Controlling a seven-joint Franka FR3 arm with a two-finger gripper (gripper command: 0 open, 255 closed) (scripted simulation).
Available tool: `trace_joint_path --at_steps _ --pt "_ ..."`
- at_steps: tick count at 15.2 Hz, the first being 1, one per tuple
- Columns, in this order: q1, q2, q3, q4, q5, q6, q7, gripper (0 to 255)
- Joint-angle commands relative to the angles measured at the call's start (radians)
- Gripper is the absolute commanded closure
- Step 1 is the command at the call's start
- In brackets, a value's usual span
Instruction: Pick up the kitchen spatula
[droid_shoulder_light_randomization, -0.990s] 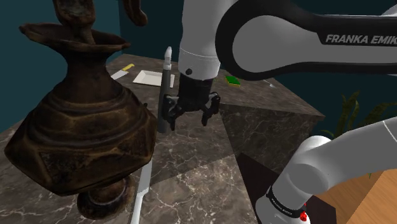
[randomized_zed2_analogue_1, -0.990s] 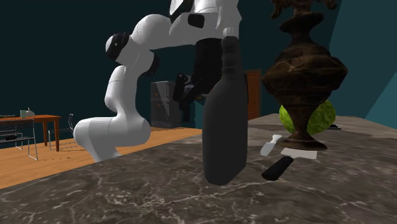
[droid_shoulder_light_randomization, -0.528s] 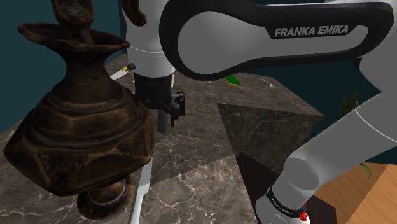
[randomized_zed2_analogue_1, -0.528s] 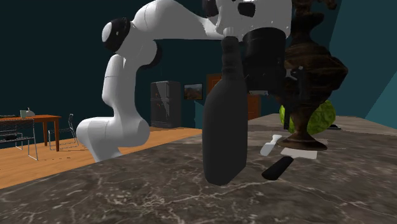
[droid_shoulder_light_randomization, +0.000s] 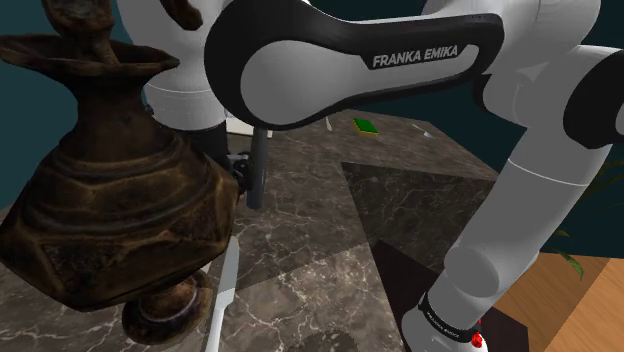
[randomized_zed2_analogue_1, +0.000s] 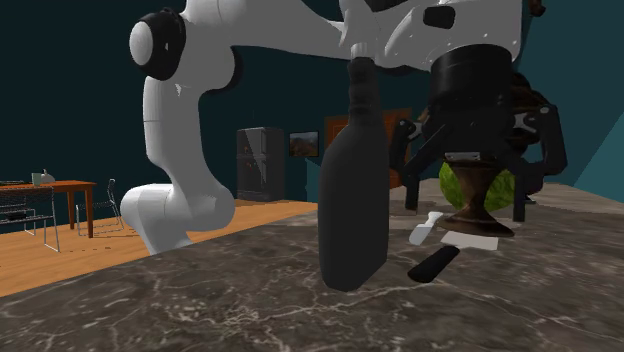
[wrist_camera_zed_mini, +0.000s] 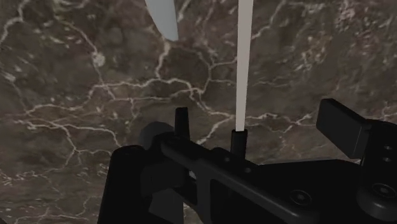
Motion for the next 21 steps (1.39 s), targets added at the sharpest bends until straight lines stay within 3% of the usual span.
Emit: trace_joint_path --at_steps 1,5,6,15,21 --pt "0.0 0.001 -0.001 -0.024 -0.004 0.024 0.009 0" --pt "-0.001 0.005 -0.002 -0.056 -0.009 0.056 0.019 0" --pt "-0.002 0.004 -0.002 -0.057 -0.009 0.057 0.018 255" --pt "-0.001 0.005 -0.002 -0.056 -0.01 0.056 0.019 255" --pt "0.003 0.002 0.001 0.021 -0.001 -0.02 -0.001 255"
